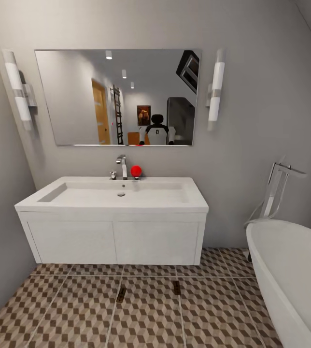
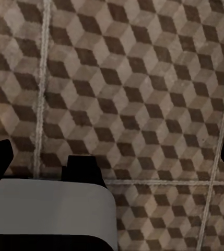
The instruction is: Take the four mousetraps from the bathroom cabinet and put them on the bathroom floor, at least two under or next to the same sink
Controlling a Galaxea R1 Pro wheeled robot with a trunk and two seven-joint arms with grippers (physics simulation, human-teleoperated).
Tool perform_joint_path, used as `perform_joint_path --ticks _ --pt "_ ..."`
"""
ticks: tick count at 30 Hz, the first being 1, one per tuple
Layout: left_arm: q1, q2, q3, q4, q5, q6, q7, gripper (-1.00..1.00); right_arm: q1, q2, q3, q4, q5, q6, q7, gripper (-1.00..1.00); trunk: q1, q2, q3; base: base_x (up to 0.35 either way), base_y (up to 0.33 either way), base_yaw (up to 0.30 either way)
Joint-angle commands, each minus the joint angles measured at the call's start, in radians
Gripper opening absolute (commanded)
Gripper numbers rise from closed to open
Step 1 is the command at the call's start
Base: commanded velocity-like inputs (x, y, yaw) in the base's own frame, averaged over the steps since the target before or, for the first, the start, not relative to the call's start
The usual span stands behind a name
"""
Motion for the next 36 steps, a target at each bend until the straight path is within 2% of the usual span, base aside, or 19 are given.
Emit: perform_joint_path --ticks 1,12,36 --pt "0.005 0.000 -0.009 0.000 0.008 -0.003 0.002 1.00 -0.001 0.000 0.005 0.003 0.009 0.000 -0.004 1.00 0.000 -0.001 -0.001 0.000 0.000 0.000" --pt "0.028 0.000 -0.009 0.000 0.009 -0.006 0.002 1.00 0.001 -0.009 0.005 0.002 0.009 0.000 0.007 1.00 0.000 -0.001 0.001 0.000 0.000 0.127" --pt "0.032 -0.010 -0.008 -0.001 0.009 -0.009 0.003 1.00 0.001 -0.014 0.005 0.003 0.009 0.001 0.010 1.00 0.000 -0.001 0.011 0.000 0.000 0.257"
